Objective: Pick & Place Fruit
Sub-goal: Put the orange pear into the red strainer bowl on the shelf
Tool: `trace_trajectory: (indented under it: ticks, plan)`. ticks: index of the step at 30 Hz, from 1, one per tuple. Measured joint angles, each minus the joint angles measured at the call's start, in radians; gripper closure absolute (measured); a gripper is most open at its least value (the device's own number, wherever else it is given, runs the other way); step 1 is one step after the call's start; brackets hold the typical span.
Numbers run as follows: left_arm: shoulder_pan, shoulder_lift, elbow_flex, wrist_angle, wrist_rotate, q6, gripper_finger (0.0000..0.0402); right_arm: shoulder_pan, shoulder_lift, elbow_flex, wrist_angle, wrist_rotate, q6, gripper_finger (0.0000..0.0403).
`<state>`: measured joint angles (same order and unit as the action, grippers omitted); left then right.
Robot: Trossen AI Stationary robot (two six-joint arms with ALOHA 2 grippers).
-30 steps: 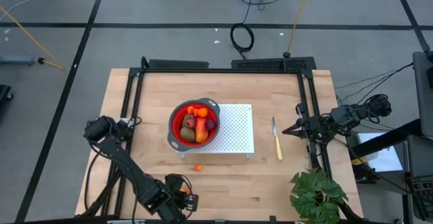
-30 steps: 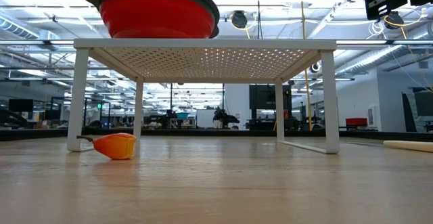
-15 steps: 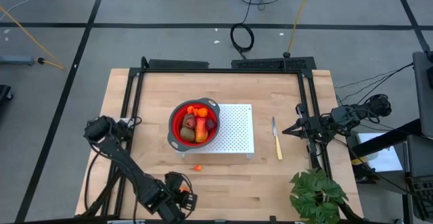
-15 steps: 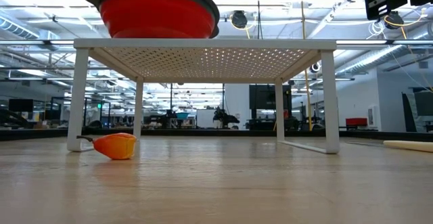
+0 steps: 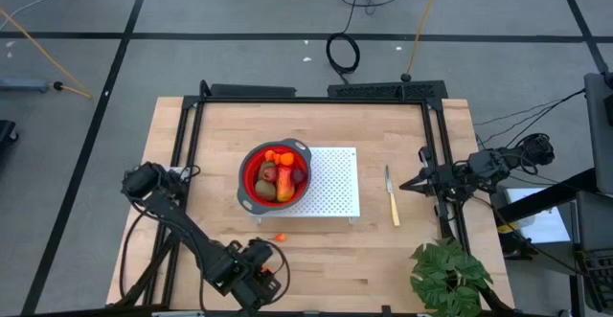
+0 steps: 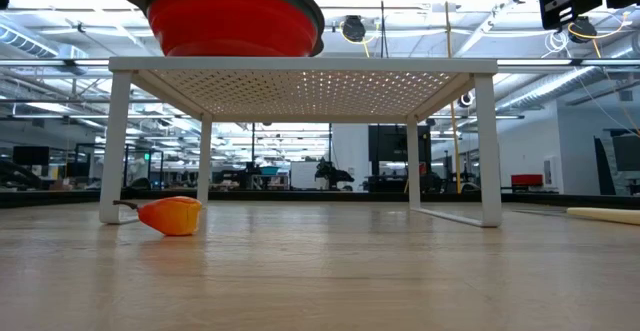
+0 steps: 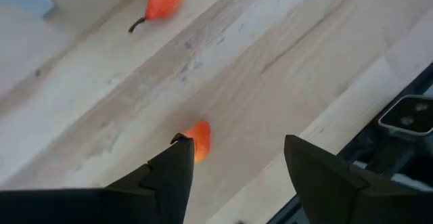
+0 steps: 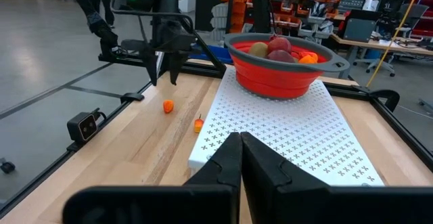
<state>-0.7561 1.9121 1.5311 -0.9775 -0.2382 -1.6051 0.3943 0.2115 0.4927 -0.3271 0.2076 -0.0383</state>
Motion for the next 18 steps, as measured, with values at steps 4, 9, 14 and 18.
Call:
trace_trajectory:
  ticks: [4, 9, 14, 18]
  plan:
    - [0.006, 0.000, -0.003, 0.003, 0.001, 0.084, 0.0193, 0.000, 0.000, 0.000, 0.000, 0.000, 0.000, 0.0403]
    - [0.006, 0.000, -0.045, 0.011, 0.030, 0.103, 0.0215, 0.000, 0.000, 0.000, 0.000, 0.000, 0.000, 0.0403]
    - [0.006, 0.000, -0.098, 0.064, 0.054, 0.102, 0.0229, 0.000, 0.000, 0.000, 0.000, 0.000, 0.000, 0.0403]
    - [0.007, 0.000, -0.150, 0.142, 0.077, 0.120, 0.0226, 0.000, 0.000, 0.000, 0.000, 0.000, 0.000, 0.0403]
